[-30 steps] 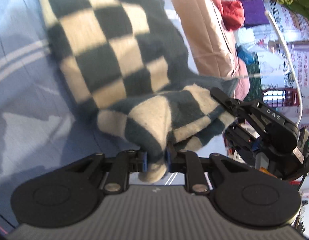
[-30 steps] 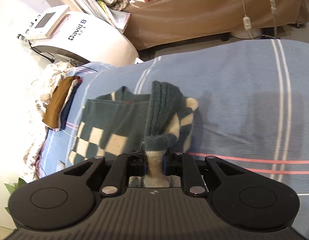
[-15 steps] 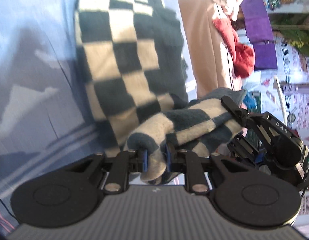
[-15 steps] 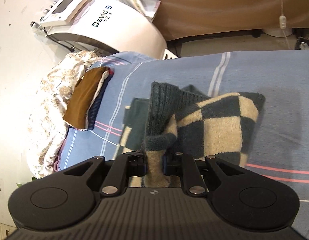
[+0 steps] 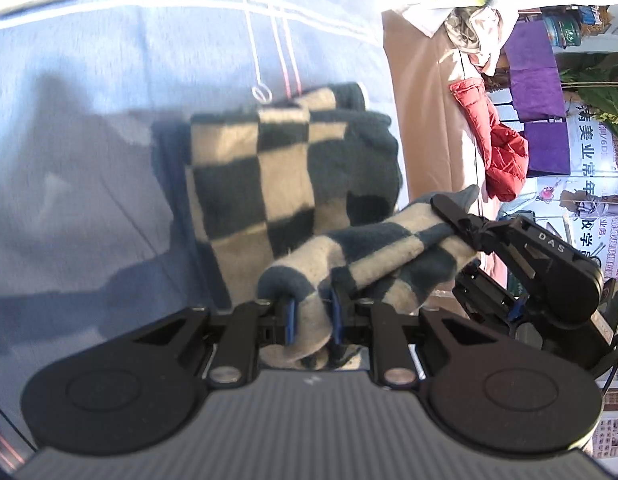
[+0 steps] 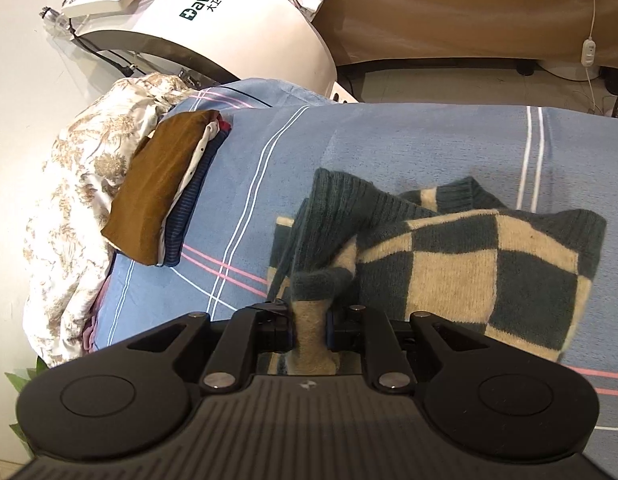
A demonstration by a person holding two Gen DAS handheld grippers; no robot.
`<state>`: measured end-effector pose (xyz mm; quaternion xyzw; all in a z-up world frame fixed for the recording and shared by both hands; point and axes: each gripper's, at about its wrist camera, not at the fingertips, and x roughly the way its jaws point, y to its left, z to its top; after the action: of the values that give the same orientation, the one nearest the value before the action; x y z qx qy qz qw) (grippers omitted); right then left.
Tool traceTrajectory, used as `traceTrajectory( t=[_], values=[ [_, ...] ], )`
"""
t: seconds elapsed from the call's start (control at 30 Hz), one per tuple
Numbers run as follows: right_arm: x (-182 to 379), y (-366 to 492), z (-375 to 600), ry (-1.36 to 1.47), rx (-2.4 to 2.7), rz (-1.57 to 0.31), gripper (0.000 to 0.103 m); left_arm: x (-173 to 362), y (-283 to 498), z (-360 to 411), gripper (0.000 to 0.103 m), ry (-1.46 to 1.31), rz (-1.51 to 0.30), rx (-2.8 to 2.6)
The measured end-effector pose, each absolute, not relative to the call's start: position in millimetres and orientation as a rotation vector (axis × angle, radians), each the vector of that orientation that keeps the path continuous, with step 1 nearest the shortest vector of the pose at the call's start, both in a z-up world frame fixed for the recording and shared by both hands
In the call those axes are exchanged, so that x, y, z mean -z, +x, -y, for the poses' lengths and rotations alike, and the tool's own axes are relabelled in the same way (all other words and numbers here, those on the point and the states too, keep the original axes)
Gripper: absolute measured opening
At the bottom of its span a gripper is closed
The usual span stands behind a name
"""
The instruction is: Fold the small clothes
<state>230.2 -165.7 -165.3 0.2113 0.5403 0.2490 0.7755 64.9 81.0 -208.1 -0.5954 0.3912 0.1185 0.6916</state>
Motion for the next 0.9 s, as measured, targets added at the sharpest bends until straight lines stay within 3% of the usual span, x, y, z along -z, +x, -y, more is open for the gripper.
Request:
traceTrajectory(
  t=[0.37,0.47,0.57,0.73,0.8,0.87,0.9],
  values=[
    [174.6,245.3,117.6,0.422,-0.527,-1.199,0.027,222.7,70.1,-122.7,0.017,-1.366,-0.895,-0.305],
    [181.3,248.1,108.8,0.427,-0.522,-1.202,0.033,227.9,72.5,-132.4,0.022,-1.337,-0.911,-0.309],
    [189.1,250.9,105.6,0.452,-0.508,-1.194,0.046,229.0,73.6,-139.8,0.024,-1.274,-0.919,-0.299],
    [191.0,250.0,94.7,0.39,-0.52,-1.151,0.051,222.0,76.2,-149.9,0.026,-1.195,-0.932,-0.261],
    [190.4,249.3,98.7,0.444,-0.537,-1.125,0.058,217.9,72.5,-151.9,0.027,-1.179,-0.918,-0.256],
    [186.7,247.8,103.9,0.483,-0.561,-1.085,0.06,210.0,70.9,-151.1,0.032,-1.122,-0.912,-0.248],
    [184.1,246.7,106.9,0.492,-0.565,-1.067,0.06,205.3,69.1,-151.7,0.042,-1.083,-0.91,-0.25]
  ],
)
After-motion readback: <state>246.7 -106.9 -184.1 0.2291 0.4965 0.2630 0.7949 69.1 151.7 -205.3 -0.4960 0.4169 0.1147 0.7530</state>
